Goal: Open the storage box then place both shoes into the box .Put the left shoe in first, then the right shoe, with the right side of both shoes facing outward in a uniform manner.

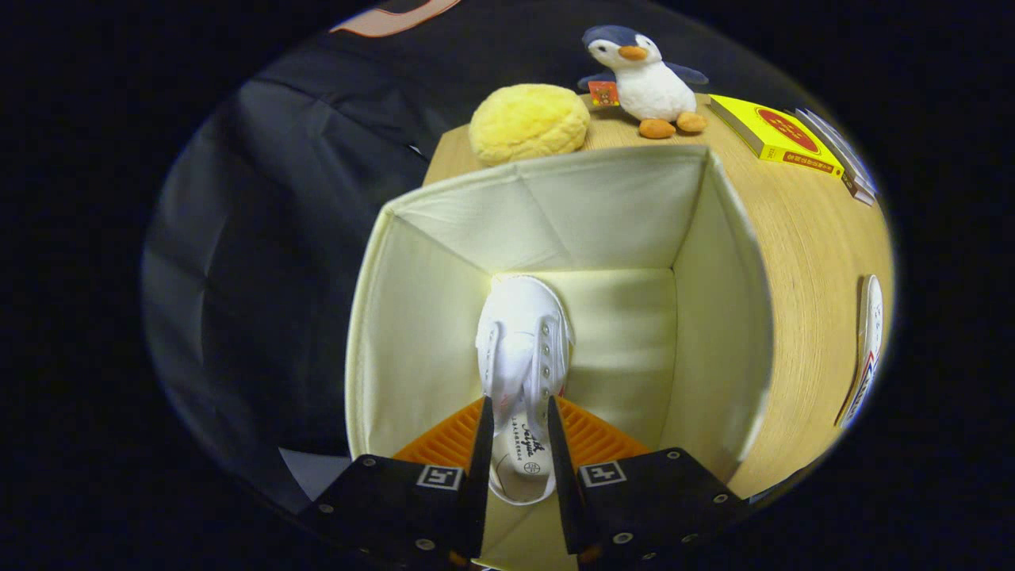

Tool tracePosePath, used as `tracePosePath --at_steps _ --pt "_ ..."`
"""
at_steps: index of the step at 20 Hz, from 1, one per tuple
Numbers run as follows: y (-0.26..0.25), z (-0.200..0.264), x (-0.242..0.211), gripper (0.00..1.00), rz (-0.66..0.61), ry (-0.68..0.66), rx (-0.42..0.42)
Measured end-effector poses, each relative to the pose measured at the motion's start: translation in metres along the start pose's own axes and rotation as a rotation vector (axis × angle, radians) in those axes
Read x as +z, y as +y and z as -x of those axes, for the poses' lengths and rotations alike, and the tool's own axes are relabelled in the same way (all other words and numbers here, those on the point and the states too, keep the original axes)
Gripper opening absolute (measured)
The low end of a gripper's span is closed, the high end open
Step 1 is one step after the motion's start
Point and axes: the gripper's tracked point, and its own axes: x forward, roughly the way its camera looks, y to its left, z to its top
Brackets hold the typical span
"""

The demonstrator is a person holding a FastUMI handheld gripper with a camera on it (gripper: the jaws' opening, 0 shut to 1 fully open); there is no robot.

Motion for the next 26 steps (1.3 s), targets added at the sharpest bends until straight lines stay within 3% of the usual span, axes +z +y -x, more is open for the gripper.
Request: tracePosePath --at_steps 2,5,8,12,21,26 --pt "-0.001 0.027 0.011 0.50 -0.007 -0.068 0.067" --pt "-0.020 0.071 0.028 0.63 0.044 -0.196 0.090" --pt "-0.056 0.112 0.041 0.83 0.106 -0.303 0.052" --pt "-0.129 0.158 0.041 0.96 0.142 -0.389 -0.047" --pt "-0.323 0.193 0.011 0.98 0.108 -0.407 -0.328" --pt "-0.410 0.195 -0.021 0.98 0.189 -0.336 -0.466"
